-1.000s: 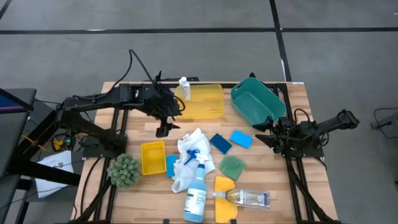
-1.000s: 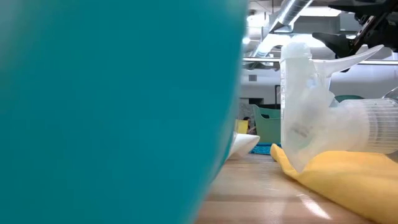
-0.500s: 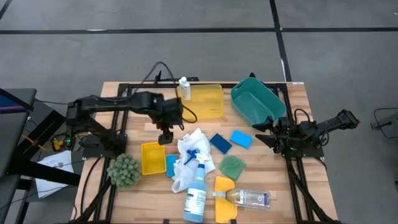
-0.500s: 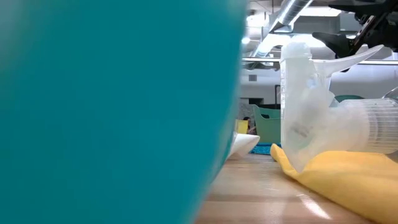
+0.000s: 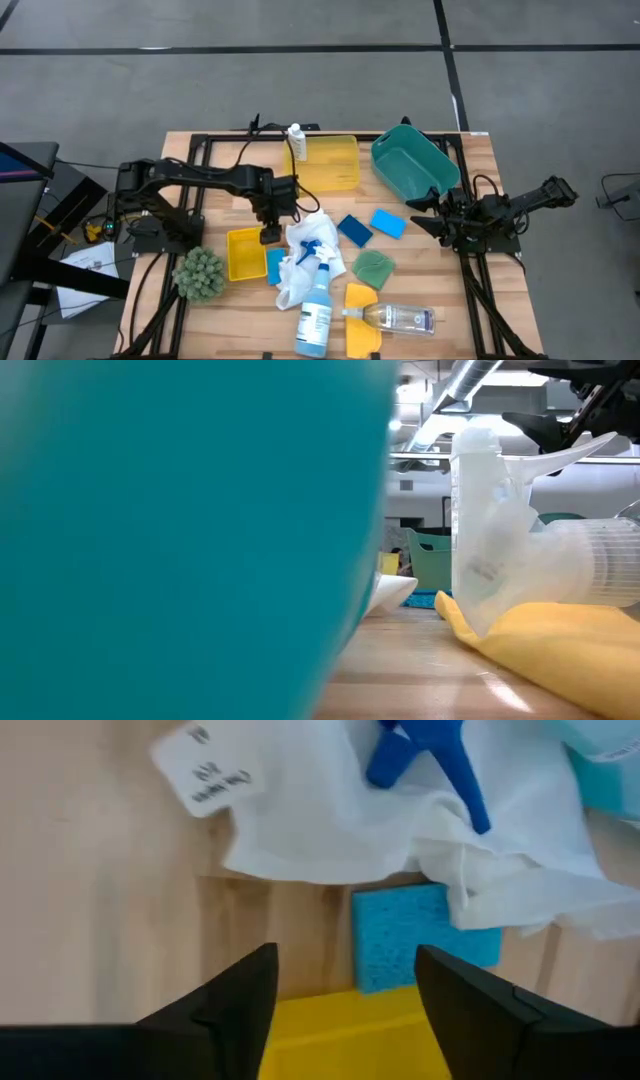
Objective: Pick & Place Kitchen Items
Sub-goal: Put the blue sponge into the bottom yellow bin
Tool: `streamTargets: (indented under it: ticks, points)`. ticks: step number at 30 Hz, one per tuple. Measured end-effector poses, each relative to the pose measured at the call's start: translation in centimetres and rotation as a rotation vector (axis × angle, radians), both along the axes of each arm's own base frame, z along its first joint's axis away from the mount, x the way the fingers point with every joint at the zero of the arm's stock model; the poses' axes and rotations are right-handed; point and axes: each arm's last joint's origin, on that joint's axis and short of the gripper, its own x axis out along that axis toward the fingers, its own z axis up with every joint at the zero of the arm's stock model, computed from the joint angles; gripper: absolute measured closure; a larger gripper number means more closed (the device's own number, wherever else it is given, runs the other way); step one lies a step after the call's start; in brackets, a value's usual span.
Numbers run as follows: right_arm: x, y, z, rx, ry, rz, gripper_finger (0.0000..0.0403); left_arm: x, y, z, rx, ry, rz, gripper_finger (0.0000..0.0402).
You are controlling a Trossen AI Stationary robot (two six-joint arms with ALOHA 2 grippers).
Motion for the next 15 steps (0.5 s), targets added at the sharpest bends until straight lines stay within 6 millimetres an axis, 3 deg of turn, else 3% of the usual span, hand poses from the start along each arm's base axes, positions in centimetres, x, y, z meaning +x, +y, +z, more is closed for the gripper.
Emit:
streamTargets:
  ticks: [7,15]
  points:
    - [0.0,0.0,0.0,0.0,0.001,0.0,0.0125,0.1,-0.6,-0.9,-0.039,-0.024,0.03,0.0228]
    - [0.0,0.0,-0.1,-0.003,0.008,0.0,0.0125,0.6,-1.4,-1.4,-0.016,-0.008,0.08,0.0237]
